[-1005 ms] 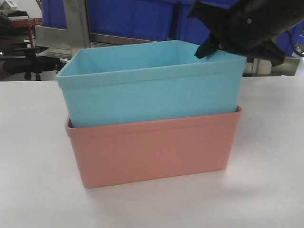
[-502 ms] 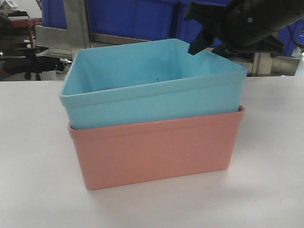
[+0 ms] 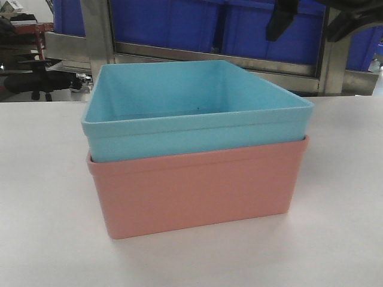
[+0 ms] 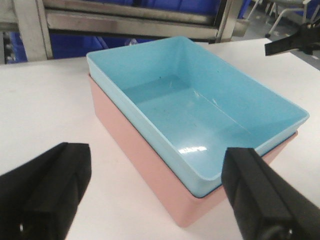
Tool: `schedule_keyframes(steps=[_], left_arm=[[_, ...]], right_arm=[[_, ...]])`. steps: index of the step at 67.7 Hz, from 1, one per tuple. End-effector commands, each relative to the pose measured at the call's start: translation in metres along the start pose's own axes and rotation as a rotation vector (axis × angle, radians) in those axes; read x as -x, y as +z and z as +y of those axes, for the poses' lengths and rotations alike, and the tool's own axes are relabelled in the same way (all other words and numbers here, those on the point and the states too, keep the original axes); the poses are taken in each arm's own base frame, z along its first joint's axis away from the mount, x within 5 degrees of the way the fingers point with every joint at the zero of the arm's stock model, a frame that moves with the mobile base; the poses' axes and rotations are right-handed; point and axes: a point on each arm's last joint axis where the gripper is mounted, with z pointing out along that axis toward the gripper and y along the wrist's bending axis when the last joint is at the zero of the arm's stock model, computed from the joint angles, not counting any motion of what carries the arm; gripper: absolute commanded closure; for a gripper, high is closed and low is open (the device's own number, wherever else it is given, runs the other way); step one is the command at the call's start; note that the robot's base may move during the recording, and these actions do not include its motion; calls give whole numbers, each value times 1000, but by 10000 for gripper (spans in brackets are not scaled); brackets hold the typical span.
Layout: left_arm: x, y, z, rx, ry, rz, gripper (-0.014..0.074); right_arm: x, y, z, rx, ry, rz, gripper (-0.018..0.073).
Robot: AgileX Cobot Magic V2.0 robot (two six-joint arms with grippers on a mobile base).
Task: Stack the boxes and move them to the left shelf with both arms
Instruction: 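Lower both grippers onto opposite rims of the light-blue tub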
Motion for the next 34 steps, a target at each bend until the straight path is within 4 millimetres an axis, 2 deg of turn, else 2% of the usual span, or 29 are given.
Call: schedule_keyframes(steps=[1,10,21,34], left_arm=[[30,12,-5,-31,-62,-24,133],[53,42,-11,-64,-140,95,133],[81,105,-14,-67,-186,281,133],[90,170,-11,-2,-247,462,134]], right_arm=[[29,-26,1,-22,-95,-80,-45],[40,-35,1,-45,-152,-57,-45],[46,-41,9,32,-148,-34,-45],[45,-27,16,76,-181,50,-45]])
